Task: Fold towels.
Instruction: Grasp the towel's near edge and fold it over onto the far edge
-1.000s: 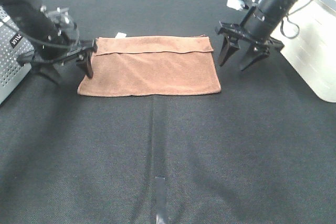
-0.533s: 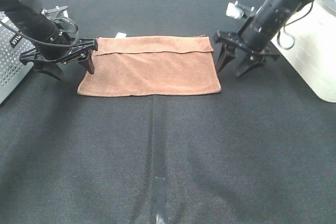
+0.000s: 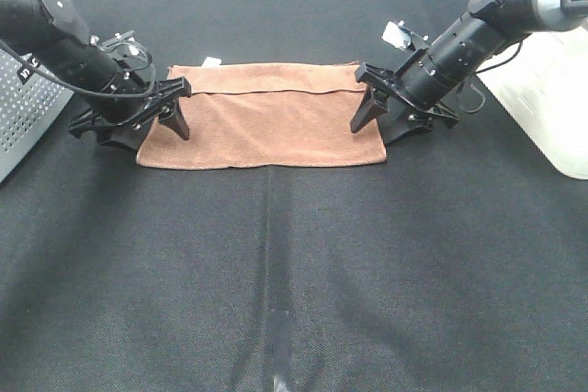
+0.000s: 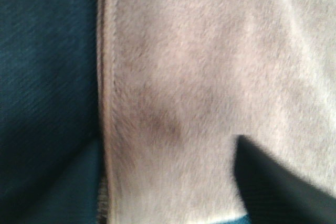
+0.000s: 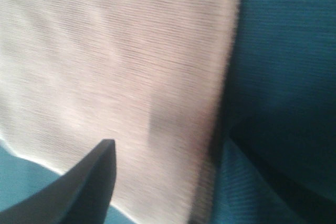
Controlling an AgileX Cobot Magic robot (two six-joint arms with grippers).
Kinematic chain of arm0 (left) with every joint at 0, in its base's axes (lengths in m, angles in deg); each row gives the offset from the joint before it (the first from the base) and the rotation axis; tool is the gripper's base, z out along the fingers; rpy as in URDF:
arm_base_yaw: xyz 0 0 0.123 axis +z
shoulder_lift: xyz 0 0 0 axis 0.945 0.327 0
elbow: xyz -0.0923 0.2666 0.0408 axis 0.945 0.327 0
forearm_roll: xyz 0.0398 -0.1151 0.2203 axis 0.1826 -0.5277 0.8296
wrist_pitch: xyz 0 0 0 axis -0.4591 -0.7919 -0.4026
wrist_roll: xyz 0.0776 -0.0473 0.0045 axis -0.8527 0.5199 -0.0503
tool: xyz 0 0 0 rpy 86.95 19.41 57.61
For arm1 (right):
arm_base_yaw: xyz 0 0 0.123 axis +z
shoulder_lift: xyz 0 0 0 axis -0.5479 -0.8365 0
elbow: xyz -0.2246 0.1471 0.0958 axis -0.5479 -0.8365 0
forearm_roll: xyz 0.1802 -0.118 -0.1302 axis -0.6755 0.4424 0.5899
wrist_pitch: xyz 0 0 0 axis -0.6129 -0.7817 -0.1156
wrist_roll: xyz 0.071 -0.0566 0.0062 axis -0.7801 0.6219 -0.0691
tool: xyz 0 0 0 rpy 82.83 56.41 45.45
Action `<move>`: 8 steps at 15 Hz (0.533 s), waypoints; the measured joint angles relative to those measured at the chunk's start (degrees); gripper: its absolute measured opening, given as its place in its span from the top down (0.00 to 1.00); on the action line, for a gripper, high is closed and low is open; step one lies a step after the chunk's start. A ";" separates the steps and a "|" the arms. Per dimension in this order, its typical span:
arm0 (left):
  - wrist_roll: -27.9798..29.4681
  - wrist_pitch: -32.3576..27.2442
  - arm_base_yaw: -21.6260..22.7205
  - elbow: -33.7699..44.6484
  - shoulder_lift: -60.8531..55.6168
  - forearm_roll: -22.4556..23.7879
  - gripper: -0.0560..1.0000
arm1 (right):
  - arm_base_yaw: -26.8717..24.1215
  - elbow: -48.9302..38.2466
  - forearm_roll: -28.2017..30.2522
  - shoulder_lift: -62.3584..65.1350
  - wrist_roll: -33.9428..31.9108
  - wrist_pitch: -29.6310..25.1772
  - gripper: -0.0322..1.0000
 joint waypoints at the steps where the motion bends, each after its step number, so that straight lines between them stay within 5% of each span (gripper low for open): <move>1: 0.00 0.00 0.00 0.00 0.00 0.00 0.36 | 0.00 0.00 0.00 0.00 0.00 0.00 0.42; 5: -1.15 1.03 -0.34 0.00 0.92 -0.40 0.82 | 1.26 0.00 -0.46 -0.97 0.40 0.23 0.65; 8: -2.01 0.29 -0.34 -0.17 0.92 0.97 0.94 | 1.49 0.00 0.00 -1.43 -1.55 1.09 0.97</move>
